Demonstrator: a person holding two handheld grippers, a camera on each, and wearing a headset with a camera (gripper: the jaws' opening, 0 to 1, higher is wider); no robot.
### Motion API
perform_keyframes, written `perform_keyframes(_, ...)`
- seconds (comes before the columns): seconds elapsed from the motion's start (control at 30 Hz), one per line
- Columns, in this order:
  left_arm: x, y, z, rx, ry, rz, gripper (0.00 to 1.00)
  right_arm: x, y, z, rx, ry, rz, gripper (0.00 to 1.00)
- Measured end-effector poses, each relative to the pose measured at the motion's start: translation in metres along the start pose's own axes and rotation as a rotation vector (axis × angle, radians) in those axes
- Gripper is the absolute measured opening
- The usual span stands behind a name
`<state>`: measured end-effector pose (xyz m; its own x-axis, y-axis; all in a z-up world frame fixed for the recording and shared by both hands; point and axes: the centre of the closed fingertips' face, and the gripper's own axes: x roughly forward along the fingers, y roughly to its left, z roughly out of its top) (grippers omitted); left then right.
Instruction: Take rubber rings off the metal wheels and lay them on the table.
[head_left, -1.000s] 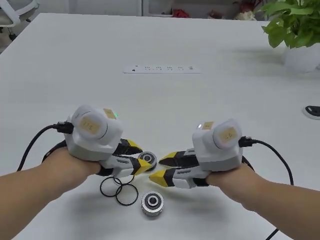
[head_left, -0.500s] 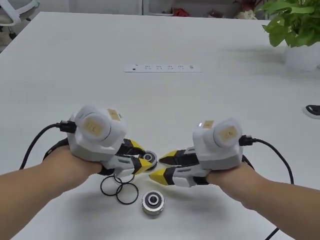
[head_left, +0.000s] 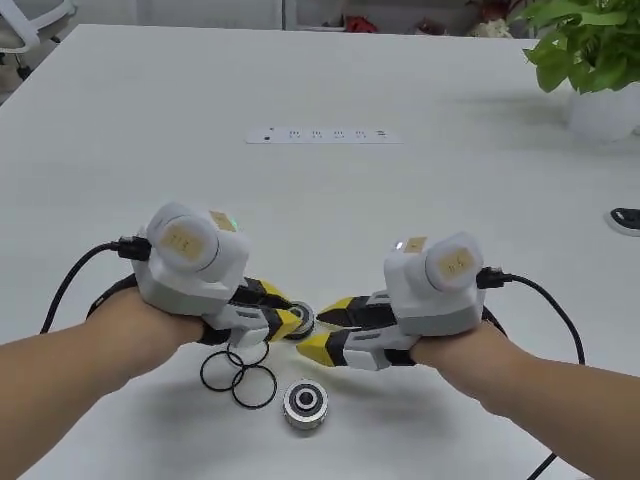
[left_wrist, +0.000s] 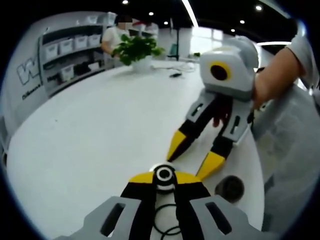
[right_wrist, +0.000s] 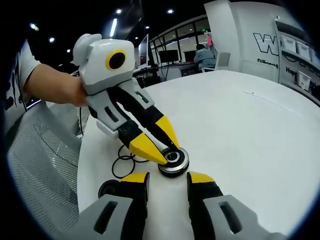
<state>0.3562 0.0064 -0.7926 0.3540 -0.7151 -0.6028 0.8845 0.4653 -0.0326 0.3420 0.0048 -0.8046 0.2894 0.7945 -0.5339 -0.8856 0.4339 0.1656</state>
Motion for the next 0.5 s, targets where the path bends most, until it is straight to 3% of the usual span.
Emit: perform_keyframes(0.5,0.0002,0.0014,-0.0001,0.035,0.006,0.023,0.14,0.0071,-0.0081,0.0025,0.003,0.001,-0.024,0.24)
